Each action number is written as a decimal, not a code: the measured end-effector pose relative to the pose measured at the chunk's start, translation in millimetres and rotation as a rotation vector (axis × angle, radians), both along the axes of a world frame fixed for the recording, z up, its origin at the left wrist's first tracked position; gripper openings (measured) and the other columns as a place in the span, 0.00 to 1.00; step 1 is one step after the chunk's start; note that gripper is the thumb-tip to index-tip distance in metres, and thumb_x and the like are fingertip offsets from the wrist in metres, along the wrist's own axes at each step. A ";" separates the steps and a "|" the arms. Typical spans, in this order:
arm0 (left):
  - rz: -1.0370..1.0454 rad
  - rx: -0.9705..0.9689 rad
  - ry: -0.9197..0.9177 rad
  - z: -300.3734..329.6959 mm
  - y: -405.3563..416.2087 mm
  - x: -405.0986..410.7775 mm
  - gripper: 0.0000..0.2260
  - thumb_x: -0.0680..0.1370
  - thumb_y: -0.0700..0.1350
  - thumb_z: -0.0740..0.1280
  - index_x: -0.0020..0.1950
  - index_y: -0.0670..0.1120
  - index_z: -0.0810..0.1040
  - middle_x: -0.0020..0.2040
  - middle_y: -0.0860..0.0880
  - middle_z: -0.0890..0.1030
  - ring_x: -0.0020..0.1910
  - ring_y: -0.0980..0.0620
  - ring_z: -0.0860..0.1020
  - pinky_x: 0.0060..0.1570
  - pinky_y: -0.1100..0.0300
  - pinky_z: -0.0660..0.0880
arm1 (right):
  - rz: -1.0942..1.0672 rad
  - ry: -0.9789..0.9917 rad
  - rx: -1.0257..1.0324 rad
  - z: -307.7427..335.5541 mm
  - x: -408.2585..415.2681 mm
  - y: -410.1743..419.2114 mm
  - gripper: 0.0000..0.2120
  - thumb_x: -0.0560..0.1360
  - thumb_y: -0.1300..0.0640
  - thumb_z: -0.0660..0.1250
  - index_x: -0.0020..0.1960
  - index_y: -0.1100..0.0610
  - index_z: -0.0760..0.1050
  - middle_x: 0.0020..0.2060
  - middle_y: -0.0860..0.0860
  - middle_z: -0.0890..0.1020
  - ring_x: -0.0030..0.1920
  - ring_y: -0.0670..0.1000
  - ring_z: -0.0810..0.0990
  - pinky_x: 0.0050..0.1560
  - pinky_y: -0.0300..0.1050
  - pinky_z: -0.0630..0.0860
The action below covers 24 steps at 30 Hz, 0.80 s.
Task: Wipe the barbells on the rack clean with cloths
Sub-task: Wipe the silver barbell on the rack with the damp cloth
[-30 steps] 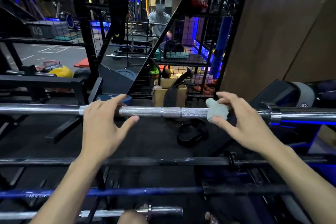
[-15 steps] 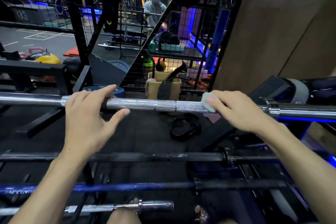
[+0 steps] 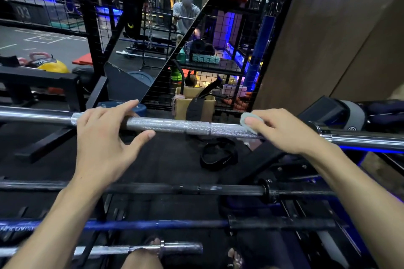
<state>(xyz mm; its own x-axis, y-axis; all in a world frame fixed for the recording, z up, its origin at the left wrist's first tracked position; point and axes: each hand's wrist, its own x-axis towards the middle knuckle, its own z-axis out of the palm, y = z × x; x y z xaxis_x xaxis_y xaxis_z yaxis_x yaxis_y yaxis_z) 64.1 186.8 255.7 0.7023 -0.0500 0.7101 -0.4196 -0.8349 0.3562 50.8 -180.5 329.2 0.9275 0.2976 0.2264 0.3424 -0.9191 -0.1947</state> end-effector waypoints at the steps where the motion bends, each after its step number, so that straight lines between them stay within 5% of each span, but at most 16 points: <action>1: -0.004 0.001 -0.001 -0.3 -0.9 0.3 0.30 0.72 0.62 0.70 0.70 0.49 0.77 0.53 0.54 0.83 0.54 0.47 0.75 0.64 0.48 0.63 | -0.012 -0.015 -0.016 -0.1 0.9 3.5 0.18 0.83 0.39 0.53 0.38 0.45 0.68 0.31 0.45 0.74 0.36 0.50 0.72 0.44 0.54 0.74; 3: -0.008 0.002 0.001 0.0 -2.4 0.5 0.30 0.72 0.62 0.70 0.70 0.48 0.77 0.53 0.54 0.83 0.54 0.47 0.75 0.64 0.48 0.63 | -0.006 -0.048 -0.039 -0.2 6.4 25.0 0.17 0.82 0.39 0.53 0.37 0.39 0.68 0.32 0.44 0.75 0.37 0.52 0.74 0.44 0.53 0.74; 7: -0.011 0.003 0.005 1.3 -1.2 0.2 0.30 0.72 0.63 0.69 0.70 0.49 0.76 0.53 0.54 0.83 0.54 0.47 0.74 0.64 0.48 0.63 | 0.033 -0.026 -0.077 6.6 12.4 54.1 0.22 0.84 0.41 0.54 0.35 0.50 0.65 0.30 0.47 0.73 0.36 0.52 0.74 0.41 0.52 0.71; 11: -0.009 -0.007 0.007 0.7 0.4 -0.9 0.30 0.72 0.63 0.69 0.70 0.49 0.76 0.53 0.54 0.83 0.54 0.47 0.75 0.64 0.48 0.63 | -0.070 0.013 -0.141 11.3 -0.9 8.5 0.25 0.82 0.35 0.49 0.39 0.51 0.69 0.30 0.47 0.74 0.35 0.47 0.73 0.40 0.50 0.72; 14: -0.015 -0.009 0.011 0.4 -1.0 -0.2 0.30 0.72 0.64 0.68 0.69 0.49 0.77 0.53 0.54 0.83 0.55 0.47 0.75 0.64 0.47 0.63 | -0.132 -0.084 -0.118 0.8 -14.2 -1.5 0.24 0.83 0.38 0.47 0.40 0.51 0.69 0.31 0.47 0.75 0.39 0.55 0.75 0.41 0.51 0.71; 18: -0.017 -0.013 0.013 1.1 -1.3 0.1 0.30 0.72 0.64 0.68 0.69 0.49 0.77 0.53 0.53 0.83 0.55 0.47 0.75 0.65 0.47 0.63 | 0.057 -0.241 0.000 -11.0 -30.7 14.3 0.18 0.84 0.47 0.54 0.62 0.52 0.78 0.59 0.47 0.83 0.60 0.51 0.78 0.59 0.48 0.74; 24: -0.011 -0.026 0.009 -0.1 -1.9 -0.3 0.30 0.71 0.63 0.70 0.69 0.49 0.77 0.53 0.52 0.83 0.54 0.44 0.75 0.65 0.46 0.64 | -0.061 -0.286 -0.061 -42.7 -52.2 -35.1 0.26 0.85 0.48 0.54 0.80 0.57 0.64 0.78 0.50 0.66 0.78 0.48 0.65 0.79 0.47 0.59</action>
<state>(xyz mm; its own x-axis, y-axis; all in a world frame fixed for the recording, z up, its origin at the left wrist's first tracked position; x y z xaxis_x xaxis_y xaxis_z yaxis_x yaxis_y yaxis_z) 63.7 184.9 255.6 0.7080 -0.0394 0.7051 -0.4254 -0.8208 0.3812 -1.4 -215.6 286.5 0.8454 0.2642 0.4642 0.3189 -0.9468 -0.0420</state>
